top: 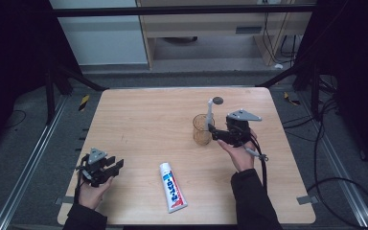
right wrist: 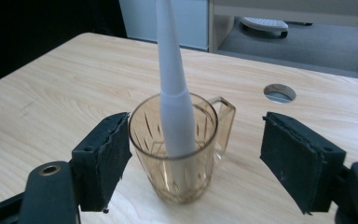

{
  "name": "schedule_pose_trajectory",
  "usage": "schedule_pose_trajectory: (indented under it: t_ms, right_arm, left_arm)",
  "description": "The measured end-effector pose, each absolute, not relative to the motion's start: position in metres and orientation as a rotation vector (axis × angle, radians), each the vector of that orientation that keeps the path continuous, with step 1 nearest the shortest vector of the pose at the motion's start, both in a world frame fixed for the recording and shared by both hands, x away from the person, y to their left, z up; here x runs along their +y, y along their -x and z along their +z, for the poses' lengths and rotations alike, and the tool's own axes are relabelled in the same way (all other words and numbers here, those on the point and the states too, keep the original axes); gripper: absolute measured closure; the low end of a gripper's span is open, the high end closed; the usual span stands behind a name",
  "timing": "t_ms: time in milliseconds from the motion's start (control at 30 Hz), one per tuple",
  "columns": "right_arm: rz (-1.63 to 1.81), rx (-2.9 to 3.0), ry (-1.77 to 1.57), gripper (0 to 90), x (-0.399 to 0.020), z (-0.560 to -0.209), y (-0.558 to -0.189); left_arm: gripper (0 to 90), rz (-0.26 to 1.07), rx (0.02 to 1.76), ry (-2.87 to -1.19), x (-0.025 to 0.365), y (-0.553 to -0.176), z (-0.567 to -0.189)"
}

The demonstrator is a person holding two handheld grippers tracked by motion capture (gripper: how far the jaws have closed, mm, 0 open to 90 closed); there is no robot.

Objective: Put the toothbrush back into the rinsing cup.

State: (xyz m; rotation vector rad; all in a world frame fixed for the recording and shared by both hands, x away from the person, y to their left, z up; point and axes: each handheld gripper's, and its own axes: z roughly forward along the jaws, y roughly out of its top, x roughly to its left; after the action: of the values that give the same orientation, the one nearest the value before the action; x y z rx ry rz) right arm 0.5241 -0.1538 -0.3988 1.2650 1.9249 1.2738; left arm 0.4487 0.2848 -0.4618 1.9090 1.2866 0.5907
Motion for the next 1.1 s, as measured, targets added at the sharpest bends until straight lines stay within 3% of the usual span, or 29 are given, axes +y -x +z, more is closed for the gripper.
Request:
schedule_pose_trajectory:
  t_ms: [233, 667, 1100]
  right_arm:
    - [1.257, 1.958, -1.264, 24.6, -0.170, -0.398, -0.506]
    - [1.212, 2.009, -1.271, 25.7, -0.192, -0.414, -0.480]
    - [1.170, 2.047, -1.283, 25.0, -0.209, -0.434, -0.464]
  left_arm:
    - [73.3, 0.561, 1.268, -1.927, 0.277, -0.446, -0.461]
    - [87.1, 0.472, 1.210, -2.008, 0.254, -0.438, -0.463]
    - [89.8, 0.385, 1.101, -2.128, 0.228, -0.427, -0.469]
